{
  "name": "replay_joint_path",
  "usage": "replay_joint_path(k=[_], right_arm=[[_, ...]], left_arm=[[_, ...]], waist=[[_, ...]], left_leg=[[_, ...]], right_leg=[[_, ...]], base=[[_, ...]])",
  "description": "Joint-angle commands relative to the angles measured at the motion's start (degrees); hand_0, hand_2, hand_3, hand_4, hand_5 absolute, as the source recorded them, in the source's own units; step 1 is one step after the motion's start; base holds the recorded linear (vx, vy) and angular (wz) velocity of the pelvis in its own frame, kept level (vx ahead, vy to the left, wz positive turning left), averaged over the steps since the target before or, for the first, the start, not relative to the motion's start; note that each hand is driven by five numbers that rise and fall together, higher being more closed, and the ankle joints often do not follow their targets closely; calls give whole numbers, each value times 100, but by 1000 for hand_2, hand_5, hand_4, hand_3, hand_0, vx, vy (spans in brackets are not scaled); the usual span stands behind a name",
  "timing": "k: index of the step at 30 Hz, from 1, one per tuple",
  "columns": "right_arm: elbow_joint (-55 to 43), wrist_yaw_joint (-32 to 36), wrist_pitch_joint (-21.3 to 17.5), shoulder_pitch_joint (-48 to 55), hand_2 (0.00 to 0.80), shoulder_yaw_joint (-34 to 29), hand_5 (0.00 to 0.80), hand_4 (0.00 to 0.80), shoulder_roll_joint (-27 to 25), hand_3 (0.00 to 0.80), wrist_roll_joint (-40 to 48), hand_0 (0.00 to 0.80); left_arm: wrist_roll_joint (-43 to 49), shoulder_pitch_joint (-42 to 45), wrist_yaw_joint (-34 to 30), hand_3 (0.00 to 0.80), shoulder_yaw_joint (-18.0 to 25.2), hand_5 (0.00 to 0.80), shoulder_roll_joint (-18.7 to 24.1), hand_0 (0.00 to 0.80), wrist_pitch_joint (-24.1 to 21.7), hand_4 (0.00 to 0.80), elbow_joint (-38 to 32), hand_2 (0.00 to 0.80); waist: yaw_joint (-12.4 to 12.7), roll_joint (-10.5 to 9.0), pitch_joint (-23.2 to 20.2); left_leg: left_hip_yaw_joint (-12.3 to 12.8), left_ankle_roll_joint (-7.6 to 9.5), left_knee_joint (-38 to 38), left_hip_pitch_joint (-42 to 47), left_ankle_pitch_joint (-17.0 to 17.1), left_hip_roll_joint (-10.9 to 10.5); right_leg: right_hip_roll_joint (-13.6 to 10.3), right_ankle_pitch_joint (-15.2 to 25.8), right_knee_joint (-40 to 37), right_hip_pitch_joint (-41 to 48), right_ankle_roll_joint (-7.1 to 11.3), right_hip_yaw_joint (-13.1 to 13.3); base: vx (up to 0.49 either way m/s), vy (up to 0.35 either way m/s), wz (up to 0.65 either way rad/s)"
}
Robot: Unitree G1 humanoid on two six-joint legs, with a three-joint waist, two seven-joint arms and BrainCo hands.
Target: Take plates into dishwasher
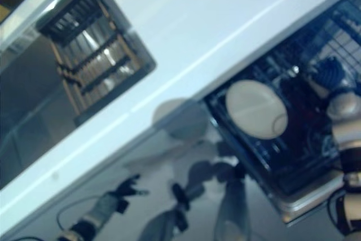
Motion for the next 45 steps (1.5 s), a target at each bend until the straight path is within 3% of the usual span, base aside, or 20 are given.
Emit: replay_joint_path(k=[1, 15, 27, 33, 45], right_arm=[[796, -276, 267, 175, 800, 288, 800, 800, -358, 800, -280, 800], [1660, -654, 50, -4, 800, 274, 800, 800, -497, 800, -223, 800], [1799, -820, 98, -110, 800, 523, 800, 800, -220, 800, -267, 800], [1853, -549, 210, -22, 800, 572, 800, 800, -173, 800, -388, 800], [2042, -462, -9, 150, 800, 560, 800, 800, 39, 800, -426, 800]], left_arm=[[-130, 14, -34, 0, 40, 0, 65, 0, -118, 0, 101, 0], [-166, 4, -12, 0, -87, 0, 64, 0, -146, 0, -19, 0], [-246, -99, -25, 0, -173, 0, 52, 0, -304, 0, 23, 0], [-250, -83, -31, 0, -154, 0, 61, 0, -246, 0, -73, 0], [-173, -81, -10, 0, -185, 0, 10, 0, -100, 0, -71, 0]], waist=[[-281, 62, 99], [-251, 239, 225], [-262, 334, 310], [-256, 335, 301], [-234, 265, 189]], left_leg=[[-150, -372, 284, -15, 272, 366], [-219, -333, 360, -170, 236, 269], [-217, -278, 360, -288, 206, 192], [-187, -265, 332, -275, 216, 187], [-103, -247, 244, -150, 156, 186]], right_leg=[[168, 325, -690, 353, -265, -58], [86, 348, -569, 102, -273, -43], [64, 363, -508, -76, -278, 5], [79, 409, -612, -13, -277, -25], [145, 517, -909, 245, -233, -78]], base=[[0, -25, -6], [-1, -7, 0], [-2, -1, -1], [0, 0, 0], [5, -5, 1]])
